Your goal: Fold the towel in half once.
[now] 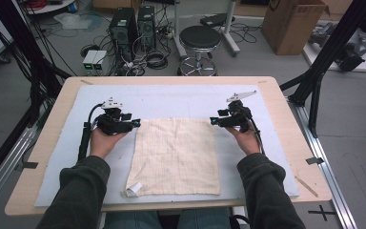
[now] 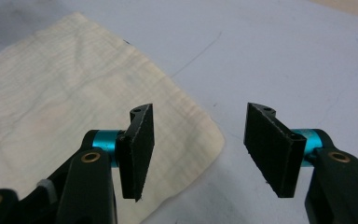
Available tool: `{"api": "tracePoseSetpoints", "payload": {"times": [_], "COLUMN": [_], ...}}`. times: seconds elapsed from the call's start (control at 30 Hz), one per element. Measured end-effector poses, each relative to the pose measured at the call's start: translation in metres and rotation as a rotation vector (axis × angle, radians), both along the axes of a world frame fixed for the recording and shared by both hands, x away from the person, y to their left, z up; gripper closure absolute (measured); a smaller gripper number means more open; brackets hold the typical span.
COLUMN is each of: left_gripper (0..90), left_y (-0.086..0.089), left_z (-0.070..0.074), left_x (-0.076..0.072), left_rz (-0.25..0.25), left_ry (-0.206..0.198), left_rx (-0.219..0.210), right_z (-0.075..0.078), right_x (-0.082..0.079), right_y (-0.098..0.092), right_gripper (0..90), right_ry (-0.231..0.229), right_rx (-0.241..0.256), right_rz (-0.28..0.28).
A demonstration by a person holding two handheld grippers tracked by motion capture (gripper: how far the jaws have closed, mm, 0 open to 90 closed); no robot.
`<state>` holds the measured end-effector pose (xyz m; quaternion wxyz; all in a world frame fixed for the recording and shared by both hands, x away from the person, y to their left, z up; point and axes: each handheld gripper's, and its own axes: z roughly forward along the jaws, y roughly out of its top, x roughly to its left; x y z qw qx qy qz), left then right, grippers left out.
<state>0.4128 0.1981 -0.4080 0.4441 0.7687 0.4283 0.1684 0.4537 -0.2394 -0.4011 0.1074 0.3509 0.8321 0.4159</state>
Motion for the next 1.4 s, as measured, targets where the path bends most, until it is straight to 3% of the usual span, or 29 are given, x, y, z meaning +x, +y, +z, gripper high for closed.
{"api": "tracePoseSetpoints", "payload": {"times": [0.13,0.23,0.53,0.6,0.77,0.83,1.0,1.13,1.4], "left_gripper": [51.9,53.7,59.9,60.7,65.0,69.9,86.0,87.3,87.7], "left_y": [-0.003,-0.007,-0.02,-0.019,-0.02,-0.021,-0.023,-0.021,-0.007], "left_z": [-0.012,-0.019,-0.035,-0.035,-0.035,-0.035,-0.035,-0.032,-0.017], "left_x": [0.01,0.017,0.027,0.027,0.027,0.026,0.026,0.025,0.022], "left_rz": [0.065,0.095,0.102,0.102,0.084,0.082,0.078,0.079,0.105], "left_ry": [0.02,0.032,0.1,0.1,0.093,0.088,0.083,0.071,0.017], "left_rx": [-0.007,-0.04,0.05,0.045,0.068,0.076,0.078,0.085,0.03], "right_z": [-0.01,-0.016,-0.029,-0.033,-0.037,-0.037,-0.036,-0.032,-0.012], "right_x": [0.008,0.012,0.02,0.021,0.021,0.02,0.022,0.023,0.024], "right_y": [0.003,0.003,0.0,0.002,0.012,0.014,0.015,0.016,0.02], "right_gripper": [46.5,53.8,60.9,61.3,62.8,67.7,84.9,85.9,86.0], "right_ry": [0.021,0.037,0.097,0.103,0.112,0.098,0.124,0.121,0.059], "right_rx": [0.005,0.003,-0.032,-0.052,-0.049,-0.062,-0.066,-0.073,-0.054], "right_rz": [-0.03,-0.048,-0.078,-0.072,-0.047,-0.053,-0.034,-0.032,-0.027]}}
